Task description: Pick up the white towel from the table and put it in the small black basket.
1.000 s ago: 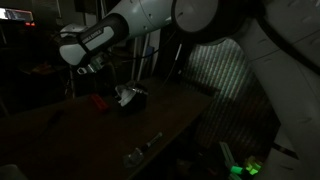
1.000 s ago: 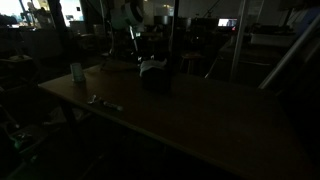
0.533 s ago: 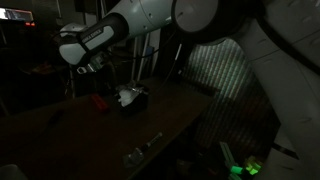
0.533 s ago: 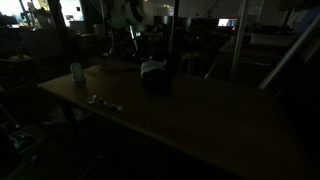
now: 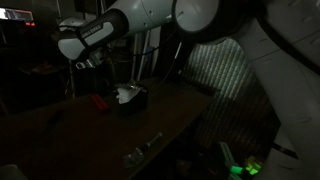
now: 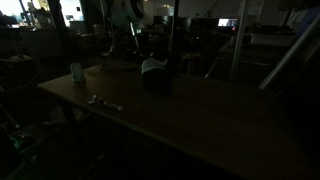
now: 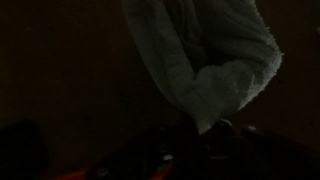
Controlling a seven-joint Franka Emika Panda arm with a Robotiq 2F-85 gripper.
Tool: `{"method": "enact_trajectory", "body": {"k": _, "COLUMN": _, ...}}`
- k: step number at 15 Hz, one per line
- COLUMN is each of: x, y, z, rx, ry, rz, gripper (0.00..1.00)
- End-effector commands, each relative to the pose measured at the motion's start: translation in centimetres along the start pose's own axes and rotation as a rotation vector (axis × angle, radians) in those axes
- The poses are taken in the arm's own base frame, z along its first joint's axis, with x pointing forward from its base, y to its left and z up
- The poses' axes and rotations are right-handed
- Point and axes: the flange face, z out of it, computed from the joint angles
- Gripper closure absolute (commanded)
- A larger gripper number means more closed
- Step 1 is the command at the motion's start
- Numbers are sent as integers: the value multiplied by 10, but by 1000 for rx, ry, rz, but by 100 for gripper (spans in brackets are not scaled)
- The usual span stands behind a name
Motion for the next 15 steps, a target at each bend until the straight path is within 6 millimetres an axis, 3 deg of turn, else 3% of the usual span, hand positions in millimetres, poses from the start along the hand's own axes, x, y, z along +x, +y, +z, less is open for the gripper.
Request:
{"method": "enact_trajectory", "body": {"k": 1, "x": -18, "y": 8, "z": -30, "rx": -25, "ry": 18, "rz": 15, "gripper": 96}}
{"method": "enact_trajectory", "body": {"k": 9, "x": -43, "y": 17, "z": -61, "rx": -62, "ry": 55, "rz": 71, "gripper": 96}}
{"method": "enact_trajectory", "body": {"k": 15, "x": -65, "y": 27, "z": -69, "rx": -68, "ry": 93, "rz": 158, "gripper": 97}}
